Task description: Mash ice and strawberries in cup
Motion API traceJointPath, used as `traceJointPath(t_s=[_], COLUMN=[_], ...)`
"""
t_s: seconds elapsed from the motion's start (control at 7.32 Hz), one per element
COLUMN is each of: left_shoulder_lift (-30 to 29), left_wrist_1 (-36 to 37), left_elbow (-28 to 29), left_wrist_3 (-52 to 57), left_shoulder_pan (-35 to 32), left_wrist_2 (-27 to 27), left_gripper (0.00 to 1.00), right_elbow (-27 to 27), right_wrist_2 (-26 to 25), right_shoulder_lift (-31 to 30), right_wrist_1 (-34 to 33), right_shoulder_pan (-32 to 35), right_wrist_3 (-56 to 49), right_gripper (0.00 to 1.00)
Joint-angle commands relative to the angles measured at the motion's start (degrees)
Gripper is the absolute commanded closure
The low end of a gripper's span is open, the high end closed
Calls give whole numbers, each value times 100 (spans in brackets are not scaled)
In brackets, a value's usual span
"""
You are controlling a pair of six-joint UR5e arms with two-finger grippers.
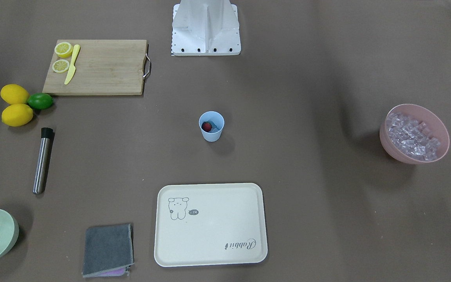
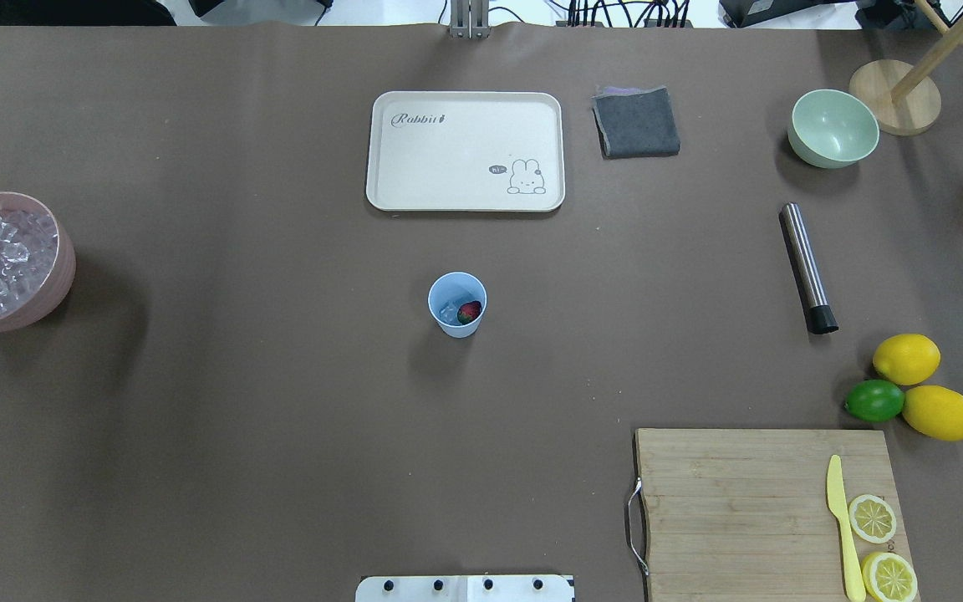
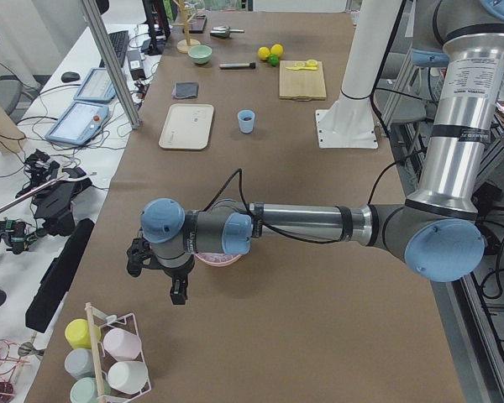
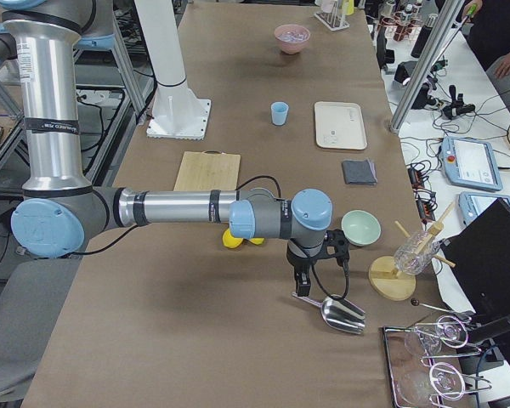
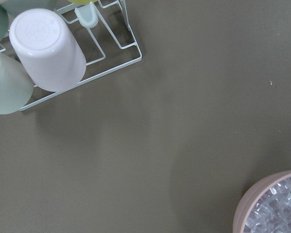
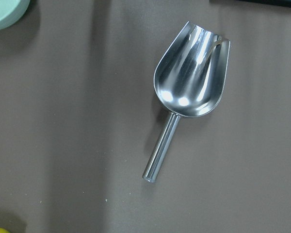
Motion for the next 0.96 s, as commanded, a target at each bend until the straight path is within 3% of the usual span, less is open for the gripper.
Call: traceJointPath(t_s=[0.0, 0.82], left_shoulder_lift=[296, 367], left_wrist_1=[20, 12], left_elbow=[-371, -443], left_wrist_3=[-7, -16], left_shoulder_pan=[0, 0], left_wrist_2=[-1, -1], left_gripper=[2, 2], right_elbow=[7, 87], right_wrist_2=[-9, 0], right_shoulder_lift=[10, 2], right_wrist_1=[-80, -212], right_shoulder_pan=[-1, -1], right_wrist_3=[9, 9], right_gripper=[0, 0])
